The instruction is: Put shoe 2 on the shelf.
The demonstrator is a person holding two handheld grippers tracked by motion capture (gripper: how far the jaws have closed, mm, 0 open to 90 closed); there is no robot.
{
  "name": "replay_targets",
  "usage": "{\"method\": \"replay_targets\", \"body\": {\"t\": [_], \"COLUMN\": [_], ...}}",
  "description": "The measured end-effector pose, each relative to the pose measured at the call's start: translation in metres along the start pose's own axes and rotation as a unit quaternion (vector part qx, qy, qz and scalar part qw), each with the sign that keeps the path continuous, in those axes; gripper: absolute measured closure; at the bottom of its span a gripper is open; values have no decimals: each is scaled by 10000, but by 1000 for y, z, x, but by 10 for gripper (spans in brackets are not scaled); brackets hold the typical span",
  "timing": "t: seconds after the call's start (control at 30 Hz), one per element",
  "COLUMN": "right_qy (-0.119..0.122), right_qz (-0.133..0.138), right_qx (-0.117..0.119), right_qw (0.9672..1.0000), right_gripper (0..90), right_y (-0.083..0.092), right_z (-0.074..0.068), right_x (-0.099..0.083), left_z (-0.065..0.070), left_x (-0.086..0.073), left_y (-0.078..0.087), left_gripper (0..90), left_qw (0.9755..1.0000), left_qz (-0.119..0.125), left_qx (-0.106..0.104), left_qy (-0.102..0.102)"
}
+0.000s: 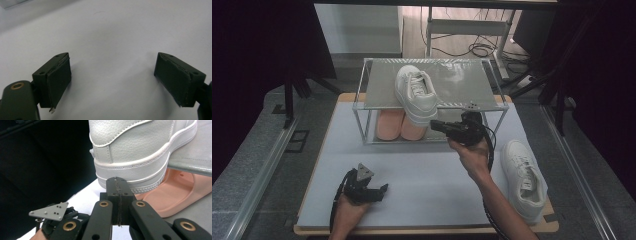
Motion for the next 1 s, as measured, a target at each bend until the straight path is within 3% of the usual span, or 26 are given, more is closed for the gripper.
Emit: {"method": "replay_targets", "body": {"t": [1.0], "right_qy": [116], "right_qz": [-161], "right_qx": [-180], "right_qw": [9996], "right_gripper": [900], "right_y": [-84], "right_z": [10], "right_x": [23], "left_z": [0], "left_x": [0], "left_y": [0], "left_gripper": [145], "left_qw": [10000], "left_qz": [17], "left_qx": [-4], "left_qy": [-6]}}
Point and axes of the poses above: each handheld gripper's, and its own axes: y roughly backward along the jaws, x roughly out of its top, z roughly to its right, the point moved 6 cm from there along -y, roughly forward along the jaws, and after that the axes turned 4 degrees about x, right-handed, at the moved point
